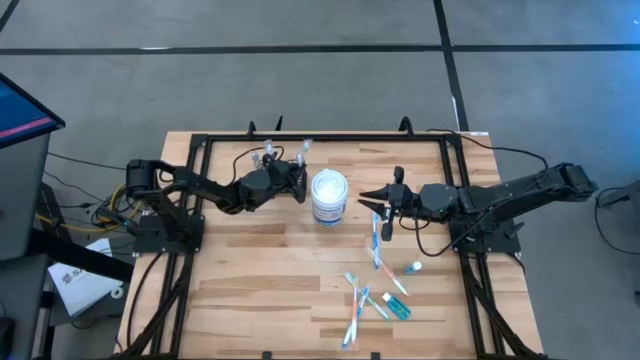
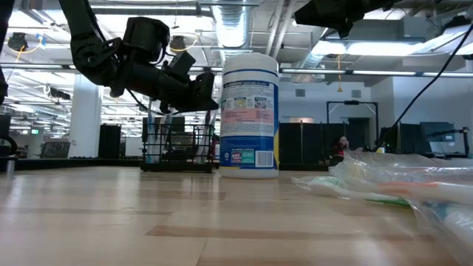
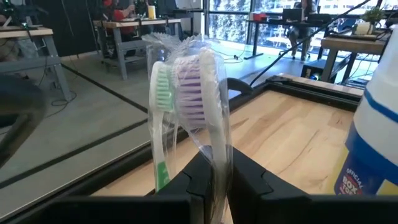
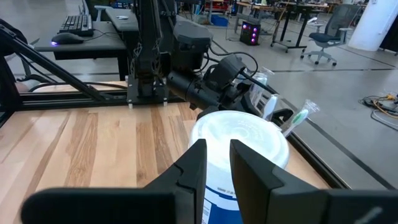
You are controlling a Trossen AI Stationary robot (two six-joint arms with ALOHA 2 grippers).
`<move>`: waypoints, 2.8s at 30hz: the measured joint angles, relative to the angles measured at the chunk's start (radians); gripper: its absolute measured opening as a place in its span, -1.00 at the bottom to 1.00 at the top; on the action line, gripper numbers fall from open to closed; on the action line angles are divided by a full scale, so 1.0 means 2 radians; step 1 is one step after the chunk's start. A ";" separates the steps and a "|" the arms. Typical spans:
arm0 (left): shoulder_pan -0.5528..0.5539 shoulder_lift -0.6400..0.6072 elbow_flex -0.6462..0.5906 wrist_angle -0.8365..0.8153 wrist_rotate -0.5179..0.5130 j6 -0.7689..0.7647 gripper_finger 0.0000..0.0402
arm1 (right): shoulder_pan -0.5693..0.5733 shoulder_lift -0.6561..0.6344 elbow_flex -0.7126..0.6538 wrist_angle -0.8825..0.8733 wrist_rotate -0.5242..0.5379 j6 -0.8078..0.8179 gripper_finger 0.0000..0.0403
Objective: Pick & Place toothbrushing station
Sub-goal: Put the purple toothbrush into the mesh organizer
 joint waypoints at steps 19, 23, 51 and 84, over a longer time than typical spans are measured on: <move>-0.003 -0.031 0.000 0.005 0.001 0.000 -0.57 | 0.000 0.000 0.000 0.000 0.000 -0.006 -0.69; -0.009 -0.052 0.000 0.004 0.000 0.001 -0.57 | 0.000 0.000 0.000 0.000 0.000 -0.006 -0.69; -0.009 -0.068 -0.001 -0.025 -0.014 0.015 -0.57 | 0.000 0.000 0.000 -0.001 0.000 -0.006 -0.69; -0.009 -0.068 -0.001 -0.027 -0.006 0.015 -0.32 | 0.000 0.000 0.000 -0.006 0.000 -0.006 -0.69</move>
